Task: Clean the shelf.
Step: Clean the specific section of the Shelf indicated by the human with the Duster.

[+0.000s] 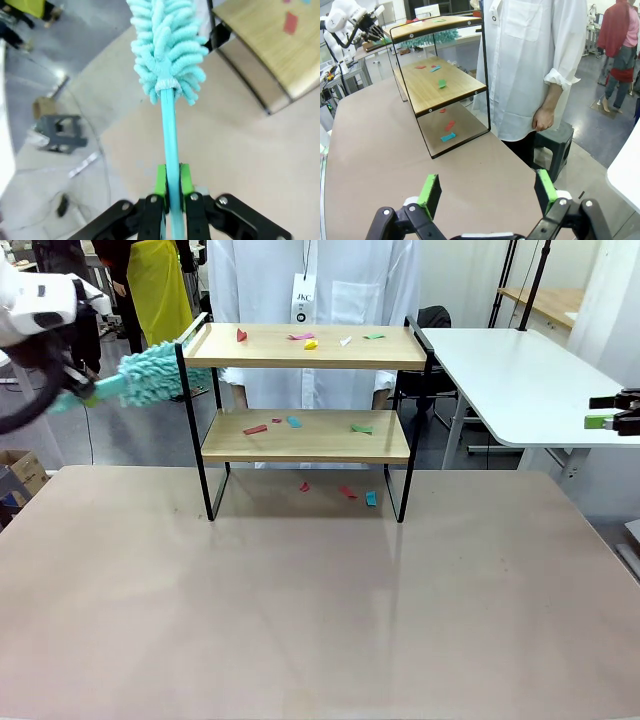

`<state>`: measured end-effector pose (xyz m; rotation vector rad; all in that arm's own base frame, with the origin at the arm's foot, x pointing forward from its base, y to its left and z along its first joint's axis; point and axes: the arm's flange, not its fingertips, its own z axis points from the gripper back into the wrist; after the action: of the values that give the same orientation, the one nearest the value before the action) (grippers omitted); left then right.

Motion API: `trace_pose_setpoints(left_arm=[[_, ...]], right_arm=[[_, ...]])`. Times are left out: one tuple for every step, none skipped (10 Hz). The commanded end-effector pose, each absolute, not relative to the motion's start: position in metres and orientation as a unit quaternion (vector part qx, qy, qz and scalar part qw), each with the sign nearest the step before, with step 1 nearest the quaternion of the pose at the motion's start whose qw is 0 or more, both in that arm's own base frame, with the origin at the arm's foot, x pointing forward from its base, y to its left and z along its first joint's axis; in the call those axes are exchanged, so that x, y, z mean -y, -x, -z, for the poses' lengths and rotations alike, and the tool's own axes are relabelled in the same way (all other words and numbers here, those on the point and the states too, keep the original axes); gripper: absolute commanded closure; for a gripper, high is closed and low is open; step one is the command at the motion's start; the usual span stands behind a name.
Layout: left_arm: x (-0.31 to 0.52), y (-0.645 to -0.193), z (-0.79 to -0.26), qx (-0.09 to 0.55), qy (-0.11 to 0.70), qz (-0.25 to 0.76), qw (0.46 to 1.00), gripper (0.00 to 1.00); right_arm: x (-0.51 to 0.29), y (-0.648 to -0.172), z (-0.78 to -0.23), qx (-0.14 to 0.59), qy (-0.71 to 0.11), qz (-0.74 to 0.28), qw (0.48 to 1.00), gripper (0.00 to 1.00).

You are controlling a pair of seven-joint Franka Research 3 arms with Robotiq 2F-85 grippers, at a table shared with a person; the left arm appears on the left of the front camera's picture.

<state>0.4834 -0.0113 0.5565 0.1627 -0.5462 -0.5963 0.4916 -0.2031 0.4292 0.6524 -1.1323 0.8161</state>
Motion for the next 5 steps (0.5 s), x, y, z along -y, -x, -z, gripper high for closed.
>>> trace_pose_setpoints(left_arm=[[-0.001,-0.462,-0.602,0.223,-0.130,0.355,0.898,0.87],[-0.004,-0.451,-0.615,0.193,-0.149,0.387,0.889,0.87],[-0.009,-0.438,-0.627,0.146,-0.166,0.430,0.876,0.87],[-0.018,-0.425,-0.640,0.100,-0.187,0.471,0.856,0.87],[-0.025,-0.415,-0.646,0.047,-0.223,0.494,0.839,0.87]], right_arm=[[0.202,-0.492,-0.431,0.513,-0.293,-0.370,0.717,0.00],[0.202,-0.492,-0.431,0.513,-0.293,-0.370,0.717,0.00],[0.202,-0.492,-0.431,0.513,-0.293,-0.370,0.717,0.00],[0.202,-0.492,-0.431,0.513,-0.293,-0.370,0.717,0.00],[0.202,-0.492,-0.431,0.513,-0.293,-0.370,0.717,0.00]])
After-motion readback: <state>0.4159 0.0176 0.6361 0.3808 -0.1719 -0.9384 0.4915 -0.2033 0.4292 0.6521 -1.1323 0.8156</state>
